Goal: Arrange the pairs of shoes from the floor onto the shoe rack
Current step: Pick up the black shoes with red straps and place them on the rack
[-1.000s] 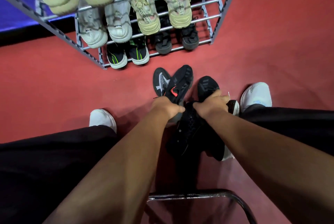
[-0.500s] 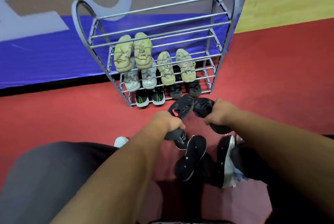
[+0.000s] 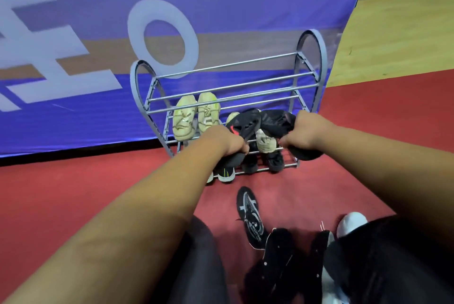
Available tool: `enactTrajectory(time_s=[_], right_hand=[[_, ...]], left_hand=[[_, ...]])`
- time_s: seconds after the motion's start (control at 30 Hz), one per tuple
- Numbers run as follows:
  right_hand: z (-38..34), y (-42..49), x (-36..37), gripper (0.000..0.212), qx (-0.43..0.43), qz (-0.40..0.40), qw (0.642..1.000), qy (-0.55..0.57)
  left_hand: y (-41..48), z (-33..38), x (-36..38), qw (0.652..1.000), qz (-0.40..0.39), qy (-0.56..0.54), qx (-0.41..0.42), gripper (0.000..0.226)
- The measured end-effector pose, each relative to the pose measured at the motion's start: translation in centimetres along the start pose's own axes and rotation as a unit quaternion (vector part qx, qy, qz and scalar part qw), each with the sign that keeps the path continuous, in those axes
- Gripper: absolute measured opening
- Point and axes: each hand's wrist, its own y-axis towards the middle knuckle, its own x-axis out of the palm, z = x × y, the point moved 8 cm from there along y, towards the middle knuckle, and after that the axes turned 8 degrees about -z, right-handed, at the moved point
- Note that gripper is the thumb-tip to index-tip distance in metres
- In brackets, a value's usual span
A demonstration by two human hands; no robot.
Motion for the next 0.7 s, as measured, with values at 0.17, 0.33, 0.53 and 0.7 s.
enactTrajectory(time_s=[0.17,0.33,0.53,0.7], right_hand=[[0.5,6.2,1.0,0.049,0.002,0.022,0.999,0.043],[1.1,11.9,1.9,0.060,0.017,0.090,0.989,0.115],[1.7,17.9,3.6,0.071,0.030,0.129,0.982,0.131],[0.8,19.6,3.5,0.074,0.033,0.137,0.977,0.161]], left_hand=[[6.1,1.9,0.0,0.997,0.068,0.021,0.025,0.044],[11.9,2.4,0.3,0.986,0.163,0.005,0.016,0.041],[16.9,2.8,1.8,0.980,0.196,-0.005,0.019,0.049],[19.3,3.1,2.9,0.981,0.194,0.000,0.010,0.057]])
